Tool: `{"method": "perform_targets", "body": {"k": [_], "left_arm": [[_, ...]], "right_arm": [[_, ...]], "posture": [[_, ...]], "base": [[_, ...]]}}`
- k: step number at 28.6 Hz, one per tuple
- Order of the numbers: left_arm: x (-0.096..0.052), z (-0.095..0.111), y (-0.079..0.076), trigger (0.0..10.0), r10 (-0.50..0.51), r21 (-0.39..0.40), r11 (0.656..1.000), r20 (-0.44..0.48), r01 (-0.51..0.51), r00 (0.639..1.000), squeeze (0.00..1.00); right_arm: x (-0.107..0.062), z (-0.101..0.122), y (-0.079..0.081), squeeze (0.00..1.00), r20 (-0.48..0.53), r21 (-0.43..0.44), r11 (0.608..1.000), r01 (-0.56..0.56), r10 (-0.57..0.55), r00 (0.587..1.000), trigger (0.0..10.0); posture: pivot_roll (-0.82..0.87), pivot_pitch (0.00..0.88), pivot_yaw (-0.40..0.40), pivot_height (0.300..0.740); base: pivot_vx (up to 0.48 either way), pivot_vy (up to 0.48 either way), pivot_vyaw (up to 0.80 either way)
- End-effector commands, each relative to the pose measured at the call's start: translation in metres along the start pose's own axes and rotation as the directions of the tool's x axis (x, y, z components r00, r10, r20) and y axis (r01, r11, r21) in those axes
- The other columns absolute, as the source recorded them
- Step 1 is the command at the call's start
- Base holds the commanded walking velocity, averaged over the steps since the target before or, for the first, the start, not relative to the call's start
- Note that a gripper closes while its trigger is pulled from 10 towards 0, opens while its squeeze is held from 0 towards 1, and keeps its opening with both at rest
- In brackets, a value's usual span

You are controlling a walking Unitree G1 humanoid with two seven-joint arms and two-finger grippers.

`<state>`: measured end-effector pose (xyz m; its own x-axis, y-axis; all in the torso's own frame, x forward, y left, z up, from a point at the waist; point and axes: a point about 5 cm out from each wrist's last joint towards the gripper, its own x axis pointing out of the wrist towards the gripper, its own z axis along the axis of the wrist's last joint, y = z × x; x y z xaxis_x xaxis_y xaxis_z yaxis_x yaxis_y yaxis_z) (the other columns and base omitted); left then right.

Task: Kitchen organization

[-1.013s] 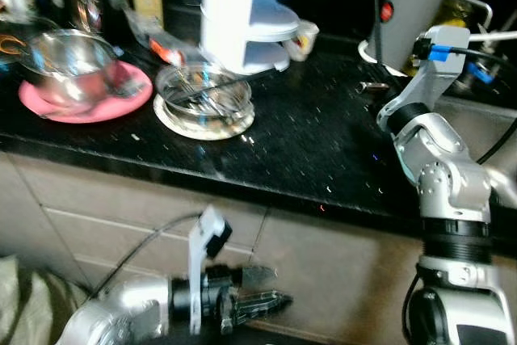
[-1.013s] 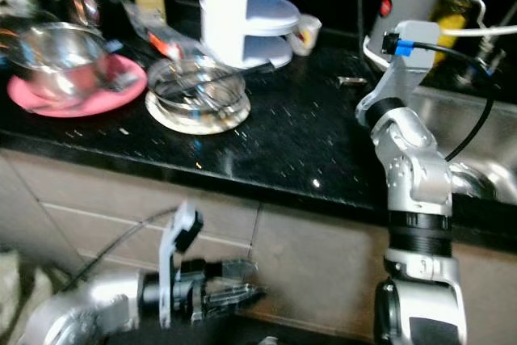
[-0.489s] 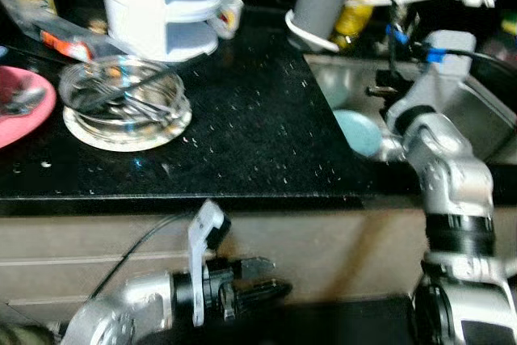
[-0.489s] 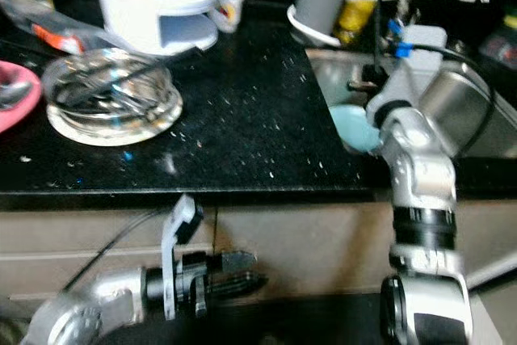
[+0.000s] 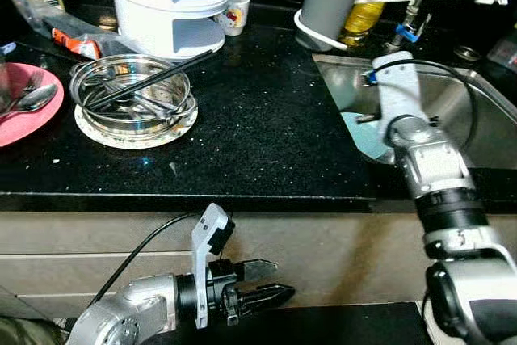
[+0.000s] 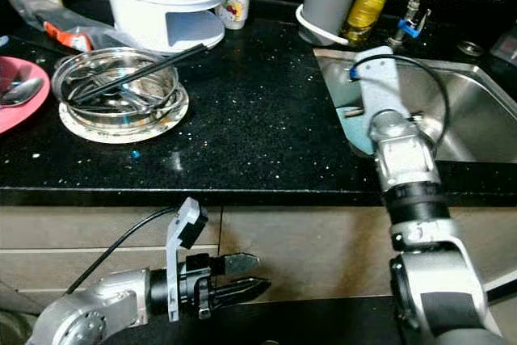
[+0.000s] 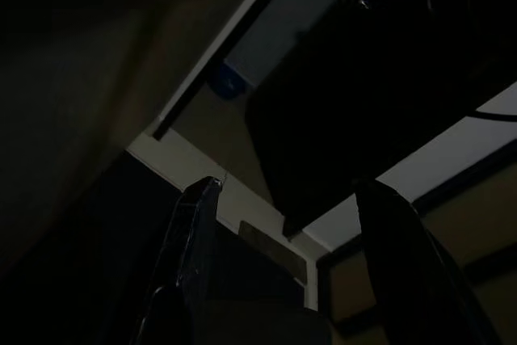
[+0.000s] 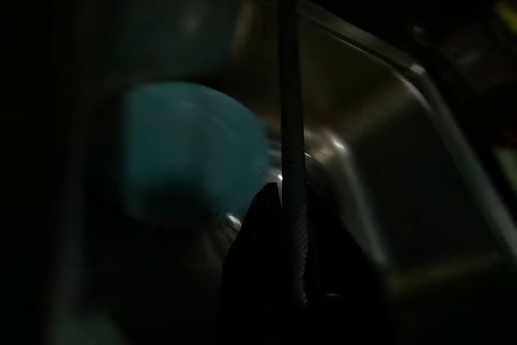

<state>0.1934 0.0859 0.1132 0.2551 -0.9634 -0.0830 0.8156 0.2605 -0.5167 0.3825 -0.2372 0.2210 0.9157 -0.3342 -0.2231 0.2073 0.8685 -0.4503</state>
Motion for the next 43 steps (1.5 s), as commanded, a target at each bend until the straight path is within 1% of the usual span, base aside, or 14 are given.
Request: {"method": "perform_targets", "body": {"k": [1, 5, 10, 18, 21, 24, 26, 30, 32, 35, 36, 39, 42, 43], "left_arm": [[0.003, -0.001, -0.006, 10.0, -0.021, 0.020, 1.000, -0.014, 0.022, 1.000, 0.00], [0.003, -0.002, -0.008, 10.0, -0.032, 0.026, 0.999, -0.022, 0.032, 0.999, 0.00], [0.003, -0.001, -0.007, 10.0, -0.034, 0.032, 0.999, -0.028, 0.035, 0.999, 0.00], [0.006, 0.003, -0.009, 10.0, -0.043, 0.055, 0.997, -0.025, 0.045, 0.999, 0.00], [0.007, 0.004, -0.009, 10.0, -0.042, 0.064, 0.997, -0.023, 0.044, 0.999, 0.00], [0.008, 0.004, -0.008, 10.0, -0.035, 0.070, 0.997, -0.014, 0.036, 0.999, 0.00], [0.008, 0.004, -0.008, 10.0, -0.035, 0.070, 0.997, -0.013, 0.035, 0.999, 0.00], [0.009, 0.003, -0.009, 10.0, -0.032, 0.070, 0.997, -0.010, 0.032, 0.999, 0.00], [0.009, 0.003, -0.009, 10.0, -0.032, 0.070, 0.997, -0.010, 0.032, 0.999, 0.00], [0.011, 0.003, -0.010, 10.0, -0.028, 0.071, 0.997, -0.006, 0.028, 1.000, 0.00], [0.011, 0.003, -0.010, 10.0, -0.028, 0.071, 0.997, -0.006, 0.028, 1.000, 0.00], [0.011, 0.003, -0.012, 10.0, -0.026, 0.070, 0.997, -0.004, 0.026, 1.000, 0.00], [0.010, 0.002, -0.014, 10.0, -0.019, 0.062, 0.998, 0.001, 0.019, 1.000, 0.00], [0.010, 0.002, -0.015, 10.0, -0.017, 0.060, 0.998, 0.002, 0.017, 1.000, 0.00]], "right_arm": [[0.003, -0.008, -0.011, 0.00, -0.051, -0.018, 0.998, 0.061, -0.061, 0.997, 10.0], [0.005, -0.011, -0.011, 0.00, -0.024, -0.010, 0.998, 0.060, -0.060, 0.998, 10.0], [0.001, -0.011, 0.000, 0.00, 0.056, 0.144, 0.982, -0.120, 0.113, 0.992, 10.0], [0.001, -0.003, 0.008, 0.00, 0.128, 0.204, 0.964, -0.170, 0.146, 0.981, 10.0], [0.001, 0.006, 0.016, 0.00, 0.186, 0.216, 0.953, -0.213, 0.175, 0.967, 10.0], [-0.005, 0.025, 0.031, 0.00, 0.323, 0.246, 0.913, -0.326, 0.240, 0.915, 10.0], [-0.006, 0.028, 0.034, 0.00, 0.333, 0.254, 0.905, -0.341, 0.249, 0.909, 10.0], [-0.006, 0.041, 0.056, 0.00, 0.340, 0.223, 0.901, -0.372, 0.286, 0.896, 10.0], [-0.006, 0.041, 0.056, 0.00, 0.340, 0.223, 0.901, -0.372, 0.286, 0.896, 10.0], [-0.005, 0.046, 0.082, 0.00, 0.310, 0.165, 0.905, -0.393, 0.331, 0.891, 10.0], [-0.005, 0.046, 0.082, 0.00, 0.310, 0.165, 0.905, -0.393, 0.331, 0.891, 10.0], [-0.002, 0.045, 0.096, 0.00, 0.260, 0.065, 0.940, -0.336, 0.309, 0.915, 10.0], [0.002, 0.043, 0.093, 0.00, 0.230, -0.014, 0.970, -0.242, 0.239, 0.943, 10.0], [0.003, 0.043, 0.090, 0.73, 0.223, 0.001, 0.974, -0.226, 0.220, 0.950, 10.0]], "posture": [[0.14, 0.038, -0.186, 0.740], [0.14, 0.039, -0.185, 0.740], [0.14, 0.040, -0.178, 0.740], [0.14, 0.033, -0.173, 0.740], [0.15, 0.029, -0.173, 0.740], [0.15, 0.020, -0.174, 0.740], [0.15, 0.020, -0.174, 0.740], [0.16, 0.022, -0.177, 0.740], [0.16, 0.022, -0.177, 0.740], [0.17, 0.036, -0.184, 0.740], [0.17, 0.036, -0.184, 0.740], [0.18, 0.048, -0.191, 0.740], [0.18, 0.060, -0.193, 0.740], [0.19, 0.066, -0.194, 0.740]], "base": [[0.000, 0.000, 0.00], [0.000, 0.000, 0.00], [0.000, 0.000, -0.16], [0.000, 0.000, -0.77], [0.000, 0.000, -0.77], [0.000, 0.000, -0.50], [0.000, 0.000, 0.00], [0.000, 0.000, 0.00], [0.000, 0.000, 0.00], [0.000, 0.000, 0.00], [0.000, 0.000, 0.00], [0.000, 0.000, 0.00], [0.000, 0.000, 0.00], [0.000, 0.000, 0.00]]}}
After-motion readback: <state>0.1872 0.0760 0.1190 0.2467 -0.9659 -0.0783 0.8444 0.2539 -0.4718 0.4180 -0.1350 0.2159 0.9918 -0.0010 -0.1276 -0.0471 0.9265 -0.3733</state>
